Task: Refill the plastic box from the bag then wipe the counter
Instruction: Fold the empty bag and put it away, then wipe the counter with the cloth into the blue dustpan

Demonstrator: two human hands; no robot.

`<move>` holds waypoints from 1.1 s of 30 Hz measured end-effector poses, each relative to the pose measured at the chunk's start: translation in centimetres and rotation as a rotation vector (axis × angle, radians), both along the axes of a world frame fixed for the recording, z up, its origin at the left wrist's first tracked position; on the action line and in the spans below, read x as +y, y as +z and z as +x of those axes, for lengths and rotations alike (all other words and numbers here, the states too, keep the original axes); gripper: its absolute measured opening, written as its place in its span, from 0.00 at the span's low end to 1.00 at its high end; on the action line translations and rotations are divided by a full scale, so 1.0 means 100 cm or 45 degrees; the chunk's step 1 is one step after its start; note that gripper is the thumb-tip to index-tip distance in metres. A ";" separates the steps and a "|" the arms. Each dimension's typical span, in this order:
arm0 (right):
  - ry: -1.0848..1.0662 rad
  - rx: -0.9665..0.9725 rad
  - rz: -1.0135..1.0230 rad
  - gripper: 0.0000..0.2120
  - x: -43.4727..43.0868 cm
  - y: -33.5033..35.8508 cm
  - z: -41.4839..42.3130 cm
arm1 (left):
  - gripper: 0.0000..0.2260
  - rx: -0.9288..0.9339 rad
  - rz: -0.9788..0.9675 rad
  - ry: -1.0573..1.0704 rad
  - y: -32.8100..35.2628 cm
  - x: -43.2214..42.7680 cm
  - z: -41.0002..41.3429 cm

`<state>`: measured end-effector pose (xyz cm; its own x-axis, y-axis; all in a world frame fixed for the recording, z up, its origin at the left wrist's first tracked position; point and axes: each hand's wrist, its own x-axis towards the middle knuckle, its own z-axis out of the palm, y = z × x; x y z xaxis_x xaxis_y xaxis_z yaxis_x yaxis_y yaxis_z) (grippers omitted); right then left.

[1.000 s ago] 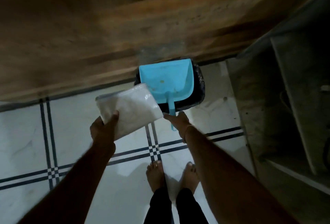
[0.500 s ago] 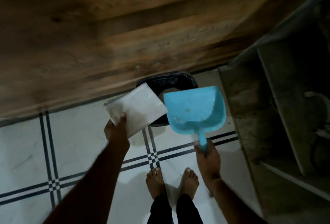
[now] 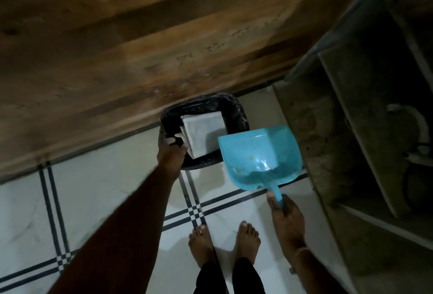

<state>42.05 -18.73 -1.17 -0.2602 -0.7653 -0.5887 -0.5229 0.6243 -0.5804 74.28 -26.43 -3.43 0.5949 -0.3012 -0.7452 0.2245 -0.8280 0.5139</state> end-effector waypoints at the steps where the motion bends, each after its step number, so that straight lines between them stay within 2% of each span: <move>1: -0.028 -0.028 0.028 0.15 0.001 0.004 -0.002 | 0.24 -0.067 0.033 -0.083 0.015 0.002 -0.005; 6: -0.098 -0.128 0.150 0.19 0.017 0.061 -0.021 | 0.29 -0.385 0.166 -0.737 0.116 0.020 -0.057; 10: -0.249 -0.322 0.221 0.15 0.034 0.151 -0.035 | 0.30 -0.535 0.129 -1.163 0.208 0.027 -0.107; 13: -0.331 -0.375 0.217 0.13 0.052 0.232 -0.065 | 0.30 -0.609 0.013 -1.428 0.293 0.029 -0.148; 17: -0.419 -0.346 0.150 0.13 0.075 0.318 -0.104 | 0.31 -0.635 -0.212 -1.575 0.399 0.025 -0.200; 19: -0.464 -0.368 0.086 0.17 0.083 0.357 -0.122 | 0.32 -0.668 -0.338 -1.630 0.448 0.021 -0.231; 22: -0.505 -0.365 -0.005 0.21 0.090 0.399 -0.147 | 0.37 -0.723 -0.499 -1.715 0.499 0.014 -0.276; 27: -0.476 -0.463 -0.105 0.20 0.092 0.433 -0.177 | 0.30 -0.775 -0.652 -1.845 0.533 -0.014 -0.332; 33: -0.548 -0.496 -0.084 0.21 0.083 0.449 -0.197 | 0.30 -0.800 -0.684 -1.931 0.545 -0.067 -0.373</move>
<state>22.37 -10.39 43.71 -0.3297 -0.6770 -0.6580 0.0299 0.6891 -0.7240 37.01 -33.11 51.06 -0.2941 -0.9414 -0.1651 -0.8589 0.1845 0.4777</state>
